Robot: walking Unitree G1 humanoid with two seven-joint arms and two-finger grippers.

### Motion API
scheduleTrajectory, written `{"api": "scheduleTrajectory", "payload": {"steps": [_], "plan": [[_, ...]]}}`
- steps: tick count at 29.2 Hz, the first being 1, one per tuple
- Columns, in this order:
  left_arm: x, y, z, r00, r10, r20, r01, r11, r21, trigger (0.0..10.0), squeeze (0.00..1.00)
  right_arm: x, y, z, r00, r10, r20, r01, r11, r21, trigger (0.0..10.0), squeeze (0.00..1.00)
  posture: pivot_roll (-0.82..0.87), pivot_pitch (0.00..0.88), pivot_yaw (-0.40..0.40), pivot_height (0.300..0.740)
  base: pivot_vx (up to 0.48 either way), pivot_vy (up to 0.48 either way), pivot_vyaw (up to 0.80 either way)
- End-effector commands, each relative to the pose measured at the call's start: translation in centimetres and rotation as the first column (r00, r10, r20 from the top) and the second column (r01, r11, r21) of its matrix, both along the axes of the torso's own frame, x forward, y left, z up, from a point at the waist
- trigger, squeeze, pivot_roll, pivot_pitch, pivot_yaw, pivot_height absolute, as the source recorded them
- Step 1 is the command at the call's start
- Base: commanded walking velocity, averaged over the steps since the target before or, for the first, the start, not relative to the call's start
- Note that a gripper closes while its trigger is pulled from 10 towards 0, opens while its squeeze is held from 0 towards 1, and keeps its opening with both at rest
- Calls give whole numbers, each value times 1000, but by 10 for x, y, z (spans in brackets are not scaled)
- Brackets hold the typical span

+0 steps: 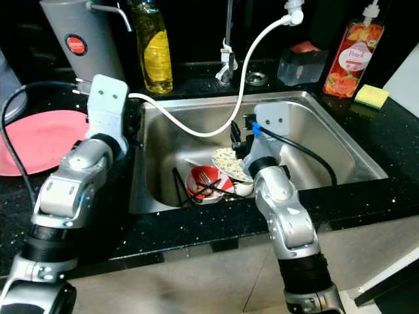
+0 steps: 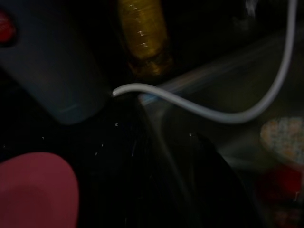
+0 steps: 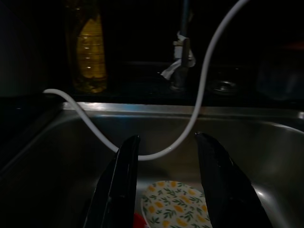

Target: Kitchen organization

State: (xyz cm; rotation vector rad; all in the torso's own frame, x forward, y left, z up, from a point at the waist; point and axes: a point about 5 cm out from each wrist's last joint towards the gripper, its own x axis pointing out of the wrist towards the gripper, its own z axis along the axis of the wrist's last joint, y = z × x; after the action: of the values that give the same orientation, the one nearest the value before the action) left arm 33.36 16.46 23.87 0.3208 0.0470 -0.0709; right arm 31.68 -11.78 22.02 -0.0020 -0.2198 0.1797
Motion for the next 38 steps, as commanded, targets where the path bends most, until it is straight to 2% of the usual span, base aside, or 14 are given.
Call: {"api": "scheduleTrajectory", "payload": {"steps": [1, 2, 3, 5, 7, 10, 15, 17, 21, 23, 26, 30, 32, 38], "plan": [[-3, 8, -3, 999, 7, -45, 0, 990, 144, 10000, 0, 0, -7, -1, 1000, -31, -2, 31, 999, 8, 10000, 0, 69, 0, 12, 740, 0, 0, 0], [-5, 11, -3, 998, 6, -57, 6, 978, 208, 10000, 0, 0, -8, -1, 999, -35, -3, 35, 999, 12, 10000, 0, 69, 0, 12, 740, 0, 0, 0], [-5, 11, -3, 998, 6, -57, 6, 978, 208, 10000, 0, 0, -8, -1, 999, -35, -3, 35, 999, 12, 10000, 0, 69, 0, 12, 740, 0, 0, 0], [-11, 22, -6, 995, -27, -93, 62, 918, 392, 10000, 0, 2, -9, -1, 999, -37, -1, 37, 999, 7, 10000, 0, 74, 0, -1, 740, 0, 0, 0], [-16, 33, -11, 992, -15, -126, 78, 857, 509, 10000, 0, 3, -10, -1, 999, -37, -2, 37, 999, 2, 10000, 0, 90, 0, -3, 740, 0, 0, 0], [-23, 54, -16, 986, 29, -167, 82, 782, 618, 10000, 0, 6, -9, -2, 999, -39, -4, 39, 999, -2, 10000, 0, 92, 0, -14, 740, 0, 0, 0], [-30, 61, -25, 969, 38, -242, 137, 736, 663, 10000, 0, 7, -5, -1, 1000, -25, -1, 25, 1000, 1, 10000, 0, 92, 0, -8, 740, 0, 0, 0], [-32, 66, -29, 961, 58, -269, 152, 705, 693, 10000, 0, 7, -4, -1, 1000, -22, 0, 22, 1000, -3, 10000, 0, 87, 0, -11, 740, 0, 0, 0], [-33, 70, -32, 950, 83, -302, 167, 682, 712, 10000, 0, 7, -5, -2, 1000, -25, -5, 25, 1000, -4, 10000, 0, 89, 0, -15, 740, 0, 0, 0], [-34, 77, -34, 941, 108, -321, 180, 644, 743, 10000, 0, 8, -5, -3, 1000, -20, -9, 20, 1000, -7, 10000, 0, 91, 0, -18, 740, 0, 0, 0], [-34, 78, -34, 939, 111, -326, 186, 634, 751, 10000, 0, 8, -5, -3, 1000, -18, -9, 18, 1000, -7, 10000, 0, 91, 0, -18, 740, 0, 0, 0], [-34, 84, -30, 939, 140, -315, 152, 651, 743, 10000, 0, 10, -4, -2, 1000, -14, -4, 14, 1000, -6, 10000, 0, 96, 0, -24, 740, 0, 0, 0], [-33, 98, -27, 926, 199, -322, 114, 664, 739, 10000, 0, 11, -2, -1, 1000, -5, 2, 5, 1000, -5, 10000, 0, 92, 0, -18, 740, 0, 0, 0], [-32, 108, -25, 914, 245, -324, 90, 654, 751, 10000, 0, 10, -3, -1, 1000, -7, 3, 7, 1000, -4, 10000, 0, 85, 0, -13, 740, 0, 0, 0]]}}
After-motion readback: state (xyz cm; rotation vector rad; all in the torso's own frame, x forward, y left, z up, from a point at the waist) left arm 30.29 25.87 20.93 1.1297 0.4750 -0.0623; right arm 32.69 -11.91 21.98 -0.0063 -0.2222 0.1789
